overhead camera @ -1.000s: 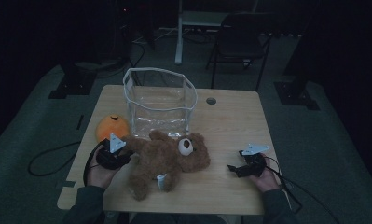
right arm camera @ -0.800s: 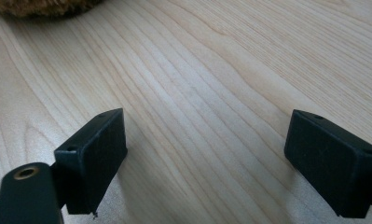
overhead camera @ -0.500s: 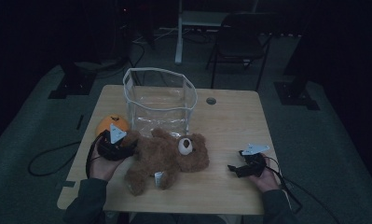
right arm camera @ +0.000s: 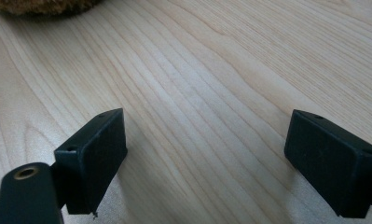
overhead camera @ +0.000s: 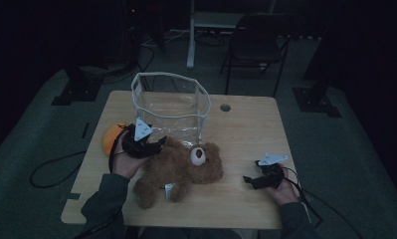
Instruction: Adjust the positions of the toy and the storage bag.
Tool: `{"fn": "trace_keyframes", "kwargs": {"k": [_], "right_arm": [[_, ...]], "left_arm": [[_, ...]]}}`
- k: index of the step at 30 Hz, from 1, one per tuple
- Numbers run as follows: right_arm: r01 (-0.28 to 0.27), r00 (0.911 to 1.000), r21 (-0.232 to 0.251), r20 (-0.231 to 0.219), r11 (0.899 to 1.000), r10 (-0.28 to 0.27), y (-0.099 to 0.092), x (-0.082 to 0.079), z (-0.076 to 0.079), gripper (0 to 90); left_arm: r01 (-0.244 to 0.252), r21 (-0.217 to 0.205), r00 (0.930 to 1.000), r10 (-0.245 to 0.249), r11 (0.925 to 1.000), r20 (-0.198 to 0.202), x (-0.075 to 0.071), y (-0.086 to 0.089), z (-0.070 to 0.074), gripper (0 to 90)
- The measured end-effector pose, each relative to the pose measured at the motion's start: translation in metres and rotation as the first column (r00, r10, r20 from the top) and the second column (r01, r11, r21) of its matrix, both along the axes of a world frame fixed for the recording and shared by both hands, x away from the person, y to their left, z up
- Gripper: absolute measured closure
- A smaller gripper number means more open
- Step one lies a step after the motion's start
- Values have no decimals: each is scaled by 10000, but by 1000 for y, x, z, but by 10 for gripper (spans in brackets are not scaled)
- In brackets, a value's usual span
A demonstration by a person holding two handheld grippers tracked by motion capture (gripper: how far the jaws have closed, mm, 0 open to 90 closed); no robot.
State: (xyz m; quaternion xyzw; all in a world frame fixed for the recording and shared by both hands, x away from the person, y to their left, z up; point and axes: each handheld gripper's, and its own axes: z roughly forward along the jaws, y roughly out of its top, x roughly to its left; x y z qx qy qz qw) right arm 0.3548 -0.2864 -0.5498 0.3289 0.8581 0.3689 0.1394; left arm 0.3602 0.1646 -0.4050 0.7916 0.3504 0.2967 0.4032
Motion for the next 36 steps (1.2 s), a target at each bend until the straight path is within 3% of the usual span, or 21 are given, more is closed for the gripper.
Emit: {"fn": "trace_keyframes", "kwargs": {"k": [10, 21, 28, 30, 36], "right_arm": [[-2, 10000, -1, 13, 10000, 2, 0, 0, 0, 122], [-27, 10000, -15, 25, 10000, 27, 0, 0, 0, 122], [-30, 10000, -14, 19, 10000, 30, 0, 0, 0, 122], [-28, 10000, -14, 19, 10000, 28, 0, 0, 0, 122], [-35, 10000, -11, 11, 10000, 35, 0, 0, 0, 122]], "left_arm": [[839, -221, 9956, -828, 9962, 449, 20, -28, 22, 389], [1399, -114, 9902, -1399, 9901, -21, 52, -66, 24, 410], [1633, 18, 9854, -1632, 9866, 477, 57, -85, 30, 365], [1684, -101, 9851, -1680, 9857, 361, 59, -89, 31, 363], [1999, 305, 9797, -1993, 9793, -231, 67, -107, 22, 422]]}}
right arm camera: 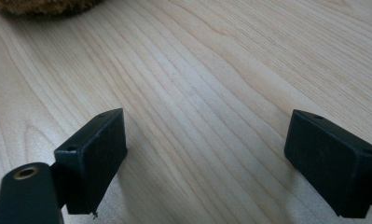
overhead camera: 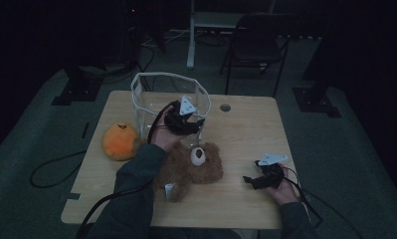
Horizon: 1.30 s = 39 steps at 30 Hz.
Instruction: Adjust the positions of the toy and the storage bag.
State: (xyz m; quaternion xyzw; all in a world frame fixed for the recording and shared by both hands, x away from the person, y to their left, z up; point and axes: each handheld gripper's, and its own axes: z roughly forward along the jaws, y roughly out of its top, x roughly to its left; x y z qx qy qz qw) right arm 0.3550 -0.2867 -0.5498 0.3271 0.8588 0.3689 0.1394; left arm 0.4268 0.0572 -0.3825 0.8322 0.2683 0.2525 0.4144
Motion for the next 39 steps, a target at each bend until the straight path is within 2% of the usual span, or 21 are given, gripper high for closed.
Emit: {"fn": "trace_keyframes", "kwargs": {"k": [6, 10, 11, 13, 16, 23, 24, 32, 34, 36, 39], "right_arm": [[3, 10000, 0, -1, 10000, -3, 0, 0, 0, 122], [-1, 10000, -6, 0, 10000, 1, 0, 0, 0, 122], [-1, 10000, -2, -5, 10000, 1, 0, 0, 0, 122], [-15, 10000, 1, 0, 10000, 15, 0, 0, 0, 122], [-23, 10000, -2, 3, 10000, 23, 0, 0, 0, 122], [-36, 10000, 1, 35, 10000, 36, 0, 1, 0, 122], [-40, 10000, -8, 41, 10000, 40, 0, 1, 0, 122], [-23, 10000, -5, -1, 10000, 23, 0, 0, 0, 122], [-14, 10000, -7, -11, 10000, 14, 0, 0, 0, 122], [-16, 10000, -5, -3, 10000, 16, 0, 0, 0, 122], [-12, 10000, -4, -9, 10000, 12, 0, 0, 0, 122]], "left_arm": [[209, 424, 9997, -206, 9989, -89, 6, -18, -2, 461], [452, 706, 9989, -443, 9965, -144, 6, -26, -4, 617], [508, 687, 9986, -498, 9963, -169, 5, -26, -5, 673], [617, 389, 9968, -596, 9973, -529, 6, -24, -4, 771], [772, 230, 9951, -756, 9968, -632, 2, -23, -1, 809], [1322, 22, 9880, -1316, 9912, -812, -11, -33, 2, 821], [1499, 71, 9857, -1489, 9887, -783, -18, -40, 2, 821], [2038, -320, 9737, -2060, 9785, -973, -37, -57, 4, 824], [2103, -318, 9721, -2124, 9771, -992, -38, -58, 4, 824], [2318, -114, 9685, -2319, 9727, -906, -41, -60, 3, 819], [2398, -75, 9671, -2396, 9708, -857, -39, -57, 2, 756]]}}
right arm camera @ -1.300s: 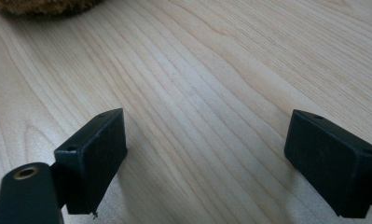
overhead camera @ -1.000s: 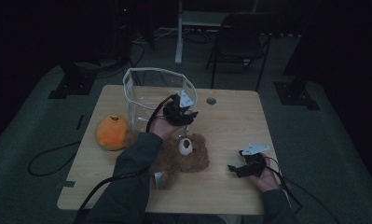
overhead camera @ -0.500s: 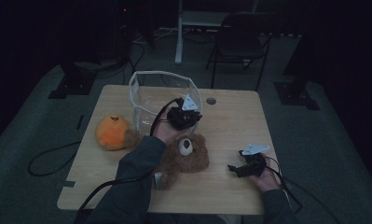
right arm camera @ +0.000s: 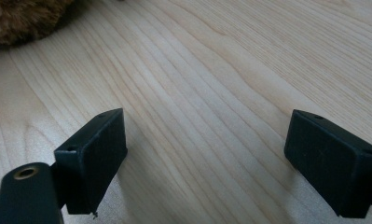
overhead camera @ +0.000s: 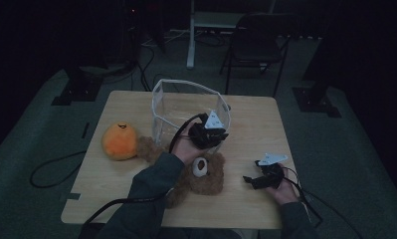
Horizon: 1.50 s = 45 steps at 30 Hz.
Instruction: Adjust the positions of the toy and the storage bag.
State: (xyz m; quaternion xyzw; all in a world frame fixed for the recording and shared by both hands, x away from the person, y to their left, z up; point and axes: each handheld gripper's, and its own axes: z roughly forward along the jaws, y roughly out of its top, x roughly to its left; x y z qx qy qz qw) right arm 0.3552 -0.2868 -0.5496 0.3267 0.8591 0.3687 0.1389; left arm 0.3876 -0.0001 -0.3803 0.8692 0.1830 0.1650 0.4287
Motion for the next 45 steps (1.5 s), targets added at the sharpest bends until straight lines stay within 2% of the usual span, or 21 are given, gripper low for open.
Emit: {"fn": "trace_keyframes", "kwargs": {"k": [3, 6, 15, 19, 23, 32, 43, 45], "right_arm": [[4, 10000, 9, -8, 10000, -4, 0, 0, 0, 122], [3, 10000, 3, -2, 10000, -3, 0, 0, 0, 122], [-25, 10000, -3, 2, 10000, 25, 0, 0, 0, 121], [-20, 10000, -4, -2, 10000, 20, 0, 0, 0, 121], [2, 10000, 7, -19, 10000, -2, 0, -1, 0, 121], [-5, 10000, 5, -14, 10000, 5, 0, -1, 0, 121], [8, 10000, 15, -39, 10000, -8, 0, -1, 0, 120], [-2, 10000, 8, -25, 10000, 2, 0, -1, 0, 120]], "left_arm": [[-12, 112, 10000, 11, 9999, 86, -1, 4, 2, 640], [-101, -26, 9997, 102, 9999, 203, -3, 10, 7, 570], [-49, -616, 9999, 57, 9981, 125, -16, 45, 20, 517], [66, -733, 9999, -60, 9973, 84, -24, 62, 23, 493], [171, -664, 9998, -166, 9976, 75, -32, 77, 23, 470], [93, -646, 9997, -108, 9979, -228, -37, 102, 9, 447], [25, -355, 9979, -47, 9994, -639, -37, 117, -16, 446], [-29, -282, 9982, 12, 9996, -593, -36, 119, -22, 444]]}}
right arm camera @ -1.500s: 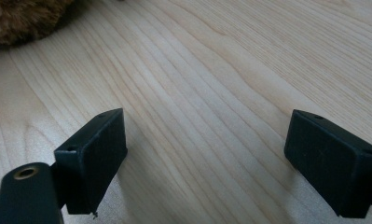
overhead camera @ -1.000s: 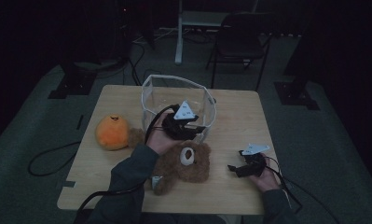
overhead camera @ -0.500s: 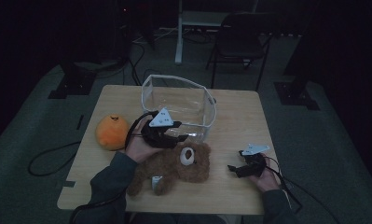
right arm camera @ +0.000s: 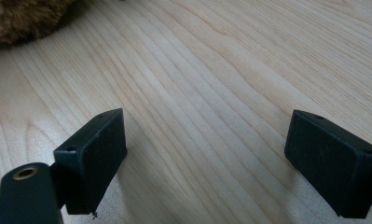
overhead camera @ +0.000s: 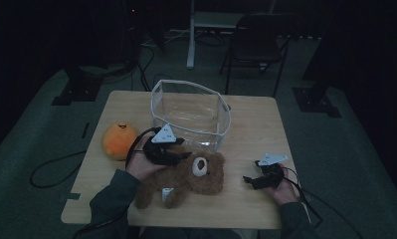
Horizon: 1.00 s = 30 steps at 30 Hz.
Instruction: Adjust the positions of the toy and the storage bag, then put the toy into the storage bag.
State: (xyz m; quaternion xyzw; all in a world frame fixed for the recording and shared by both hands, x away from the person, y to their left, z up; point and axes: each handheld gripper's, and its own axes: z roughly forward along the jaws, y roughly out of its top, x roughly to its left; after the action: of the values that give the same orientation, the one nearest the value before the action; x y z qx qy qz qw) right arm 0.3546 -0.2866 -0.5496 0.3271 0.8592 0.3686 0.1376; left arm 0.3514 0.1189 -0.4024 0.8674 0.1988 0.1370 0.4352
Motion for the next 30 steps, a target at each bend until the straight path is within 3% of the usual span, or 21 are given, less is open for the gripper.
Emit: {"fn": "trace_keyframes", "kwargs": {"k": [8, 21, 30], "right_arm": [[-9, 10000, 7, 14, 10000, 9, 0, 0, 0, 120], [-7, 10000, 4, 12, 10000, 7, 0, 0, 0, 120], [-10, 10000, 4, 13, 10000, 10, 0, 0, 0, 120]], "left_arm": [[24, 104, 9997, -21, 9999, -256, 3, 3, -18, 427], [168, 299, 9985, -152, 9994, -519, 5, -1, -34, 412], [532, 185, 9960, -517, 9984, -732, 1, -5, -39, 333]]}}
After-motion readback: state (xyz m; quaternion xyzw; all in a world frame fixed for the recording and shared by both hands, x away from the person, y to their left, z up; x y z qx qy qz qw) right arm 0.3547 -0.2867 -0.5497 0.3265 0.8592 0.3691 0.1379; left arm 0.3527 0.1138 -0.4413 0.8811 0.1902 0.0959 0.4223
